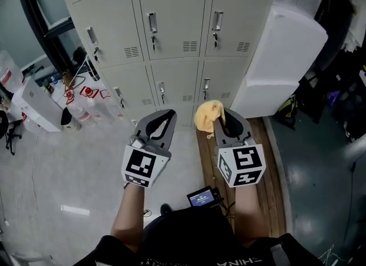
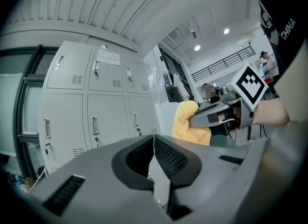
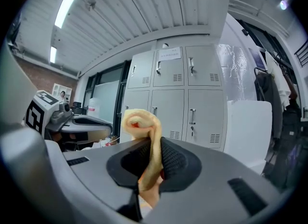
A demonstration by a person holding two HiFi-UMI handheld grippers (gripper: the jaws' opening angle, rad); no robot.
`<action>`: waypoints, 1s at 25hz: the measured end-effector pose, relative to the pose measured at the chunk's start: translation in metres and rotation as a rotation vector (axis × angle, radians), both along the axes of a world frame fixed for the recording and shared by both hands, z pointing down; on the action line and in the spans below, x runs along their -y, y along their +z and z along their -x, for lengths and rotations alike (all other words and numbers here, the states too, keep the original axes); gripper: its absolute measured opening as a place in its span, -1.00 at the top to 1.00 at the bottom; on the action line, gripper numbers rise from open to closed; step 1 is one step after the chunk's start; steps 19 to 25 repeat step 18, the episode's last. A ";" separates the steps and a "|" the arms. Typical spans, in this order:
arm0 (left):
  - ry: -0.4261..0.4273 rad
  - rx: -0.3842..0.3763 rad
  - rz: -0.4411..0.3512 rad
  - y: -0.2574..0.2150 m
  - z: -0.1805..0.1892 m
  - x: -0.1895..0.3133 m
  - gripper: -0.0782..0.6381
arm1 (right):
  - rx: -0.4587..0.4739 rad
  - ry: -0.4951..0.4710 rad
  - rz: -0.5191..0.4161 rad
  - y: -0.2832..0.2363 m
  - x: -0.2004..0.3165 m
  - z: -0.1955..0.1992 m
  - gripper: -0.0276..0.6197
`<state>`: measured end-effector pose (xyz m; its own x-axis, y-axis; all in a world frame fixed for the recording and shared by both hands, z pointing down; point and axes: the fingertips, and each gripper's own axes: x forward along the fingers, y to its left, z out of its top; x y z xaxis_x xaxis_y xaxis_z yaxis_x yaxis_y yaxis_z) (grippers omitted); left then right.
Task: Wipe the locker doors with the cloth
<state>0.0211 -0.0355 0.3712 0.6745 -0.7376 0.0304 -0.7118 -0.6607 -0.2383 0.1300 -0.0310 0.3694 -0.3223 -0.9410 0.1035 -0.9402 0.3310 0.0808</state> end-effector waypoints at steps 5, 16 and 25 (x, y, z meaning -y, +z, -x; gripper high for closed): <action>0.013 -0.045 0.052 0.003 0.003 -0.004 0.72 | 0.014 -0.010 0.004 -0.002 -0.004 0.000 0.70; 0.067 -0.096 0.102 0.007 0.007 -0.022 0.72 | 0.020 -0.014 0.022 0.004 -0.013 0.007 0.70; 0.062 -0.085 0.102 0.009 0.008 -0.022 0.72 | 0.019 -0.015 0.024 0.005 -0.015 0.008 0.70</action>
